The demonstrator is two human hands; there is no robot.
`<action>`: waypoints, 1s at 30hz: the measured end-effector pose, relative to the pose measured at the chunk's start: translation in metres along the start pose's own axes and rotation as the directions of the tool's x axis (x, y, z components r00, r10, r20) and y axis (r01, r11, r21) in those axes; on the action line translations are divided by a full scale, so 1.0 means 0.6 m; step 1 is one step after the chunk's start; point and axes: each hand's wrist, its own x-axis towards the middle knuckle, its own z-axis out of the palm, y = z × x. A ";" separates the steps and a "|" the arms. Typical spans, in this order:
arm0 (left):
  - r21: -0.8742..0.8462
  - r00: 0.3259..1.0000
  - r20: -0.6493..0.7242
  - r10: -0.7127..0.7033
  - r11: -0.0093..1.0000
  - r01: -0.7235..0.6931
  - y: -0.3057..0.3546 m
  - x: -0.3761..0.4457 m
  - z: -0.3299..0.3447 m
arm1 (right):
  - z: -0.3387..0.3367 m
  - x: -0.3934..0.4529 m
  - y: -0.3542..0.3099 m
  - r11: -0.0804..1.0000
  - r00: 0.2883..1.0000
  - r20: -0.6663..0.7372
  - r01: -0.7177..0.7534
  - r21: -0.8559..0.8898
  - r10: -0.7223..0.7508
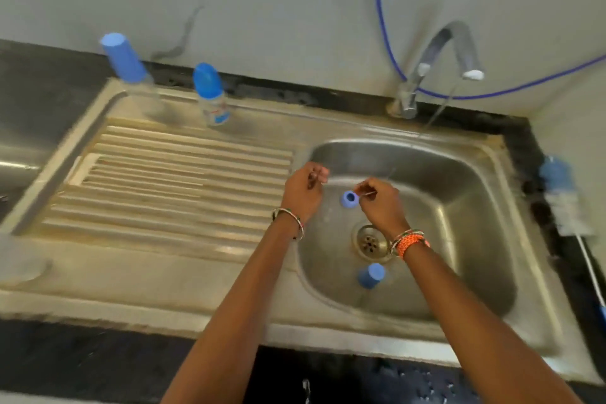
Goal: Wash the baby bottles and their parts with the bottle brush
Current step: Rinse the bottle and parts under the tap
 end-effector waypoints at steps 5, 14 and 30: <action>0.027 0.989 0.061 -0.133 0.991 0.132 -0.038 0.060 0.092 | 0.029 0.083 0.122 0.957 0.976 0.205 -0.014 -0.290 0.076; -0.060 0.885 0.079 -0.458 0.884 0.463 -0.105 0.077 0.105 | 0.103 0.145 0.174 0.902 0.922 0.354 0.012 -0.431 0.157; -0.092 0.966 0.147 -0.214 0.969 0.229 0.074 0.073 0.211 | -0.102 0.128 0.035 0.392 0.959 0.214 -0.273 0.878 0.187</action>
